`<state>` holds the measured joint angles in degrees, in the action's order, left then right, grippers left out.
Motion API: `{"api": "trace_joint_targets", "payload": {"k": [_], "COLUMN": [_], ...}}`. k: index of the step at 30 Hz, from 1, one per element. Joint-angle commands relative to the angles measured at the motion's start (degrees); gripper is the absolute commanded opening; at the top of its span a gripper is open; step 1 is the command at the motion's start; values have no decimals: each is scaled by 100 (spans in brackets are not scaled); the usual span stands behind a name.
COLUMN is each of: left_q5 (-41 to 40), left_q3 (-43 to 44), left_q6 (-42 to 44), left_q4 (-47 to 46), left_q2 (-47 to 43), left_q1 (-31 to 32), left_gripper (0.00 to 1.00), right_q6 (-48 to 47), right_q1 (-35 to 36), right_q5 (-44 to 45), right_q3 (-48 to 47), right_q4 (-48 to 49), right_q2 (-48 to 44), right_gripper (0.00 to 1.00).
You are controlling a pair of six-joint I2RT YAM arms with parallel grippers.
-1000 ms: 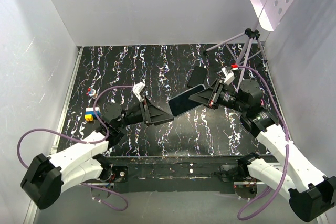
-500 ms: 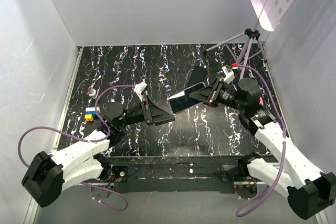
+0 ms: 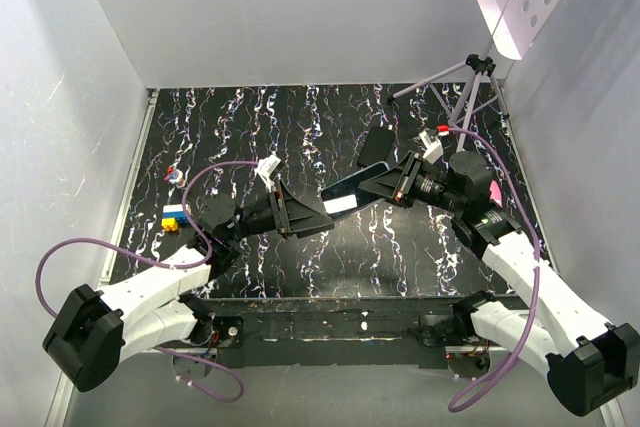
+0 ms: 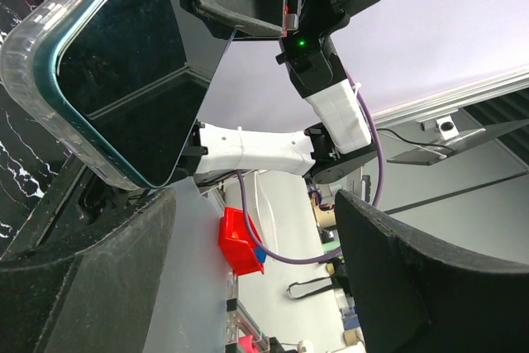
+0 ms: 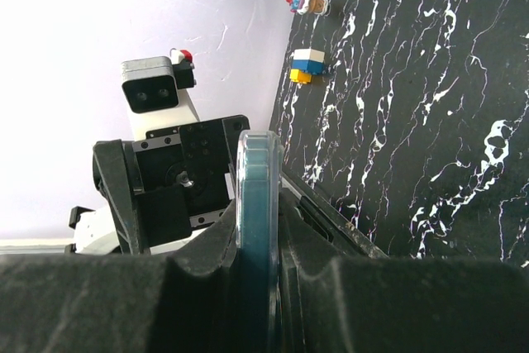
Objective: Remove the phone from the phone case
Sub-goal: Remove the phone case from the phone.
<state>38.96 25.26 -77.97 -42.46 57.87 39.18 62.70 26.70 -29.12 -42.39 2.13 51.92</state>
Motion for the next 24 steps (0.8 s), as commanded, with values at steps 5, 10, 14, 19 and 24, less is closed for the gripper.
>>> {"api": "trace_joint_targets", "payload": {"k": [5, 10, 14, 19, 24], "left_q5": [24, -2, -72, -108, -292], "left_q3": [313, 445, 533, 665, 472], "left_q6": [98, 256, 265, 239, 125], "left_q4": [-210, -26, -26, 1, 27], "left_q2": [181, 260, 348, 462, 471], "left_q1": [20, 20, 11, 2, -7], "left_gripper": [77, 77, 76, 75, 72], "right_q6": [216, 304, 427, 366, 647], "right_q1": [-15, -7, -7, 2, -7], "right_q5": [-216, -339, -506, -638, -840], "right_q3": [-68, -41, 82, 222, 337], "right_q4": [806, 885, 1061, 1052, 1413], "right_q2": [-156, -200, -235, -349, -472], "right_gripper": [1, 1, 1, 1, 1]}}
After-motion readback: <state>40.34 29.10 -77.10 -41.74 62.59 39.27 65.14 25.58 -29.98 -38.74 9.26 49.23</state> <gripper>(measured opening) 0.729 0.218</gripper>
